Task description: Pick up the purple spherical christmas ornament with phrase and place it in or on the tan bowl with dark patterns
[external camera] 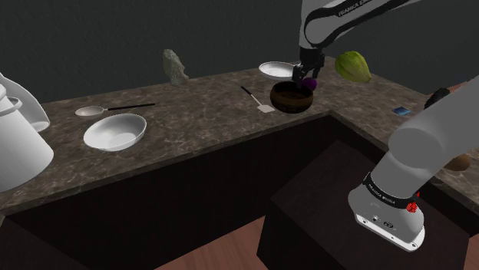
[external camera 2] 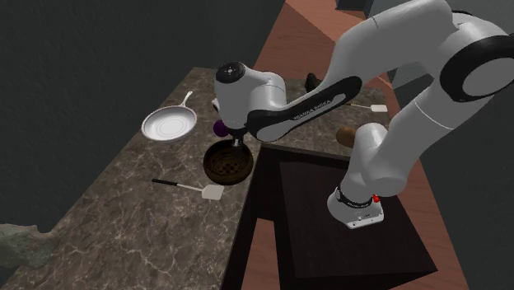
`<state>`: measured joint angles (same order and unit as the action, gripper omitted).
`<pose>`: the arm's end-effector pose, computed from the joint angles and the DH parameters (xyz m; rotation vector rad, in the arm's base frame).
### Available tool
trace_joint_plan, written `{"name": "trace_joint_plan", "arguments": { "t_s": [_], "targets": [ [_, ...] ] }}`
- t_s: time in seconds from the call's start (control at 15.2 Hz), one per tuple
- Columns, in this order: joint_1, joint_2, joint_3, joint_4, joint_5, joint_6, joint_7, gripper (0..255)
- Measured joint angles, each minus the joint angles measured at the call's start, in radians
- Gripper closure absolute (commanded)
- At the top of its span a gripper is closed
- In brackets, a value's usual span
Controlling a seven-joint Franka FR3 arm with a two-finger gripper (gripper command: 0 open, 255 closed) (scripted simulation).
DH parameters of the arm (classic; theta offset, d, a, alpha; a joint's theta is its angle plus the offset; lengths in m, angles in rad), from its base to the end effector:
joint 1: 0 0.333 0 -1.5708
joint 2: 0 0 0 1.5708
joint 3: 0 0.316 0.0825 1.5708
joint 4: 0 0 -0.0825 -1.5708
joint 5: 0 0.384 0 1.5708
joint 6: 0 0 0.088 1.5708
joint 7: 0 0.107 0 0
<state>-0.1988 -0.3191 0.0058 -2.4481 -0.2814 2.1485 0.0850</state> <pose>0.4292 -0.0956 0.4217 2.8963 -0.1830 0.0091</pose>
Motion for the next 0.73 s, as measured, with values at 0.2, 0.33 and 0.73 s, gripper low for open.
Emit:
{"name": "trace_joint_plan", "arguments": {
  "t_s": [0.2,0.33,0.73],
  "targets": [
    [-0.032,0.094,-0.011,0.047,-0.067,0.063,0.014,0],
    [-0.049,0.150,-0.017,0.085,-0.110,0.092,0.026,0],
    [-0.095,0.353,-0.047,0.224,-0.247,0.187,0.076,0]
  ]
}}
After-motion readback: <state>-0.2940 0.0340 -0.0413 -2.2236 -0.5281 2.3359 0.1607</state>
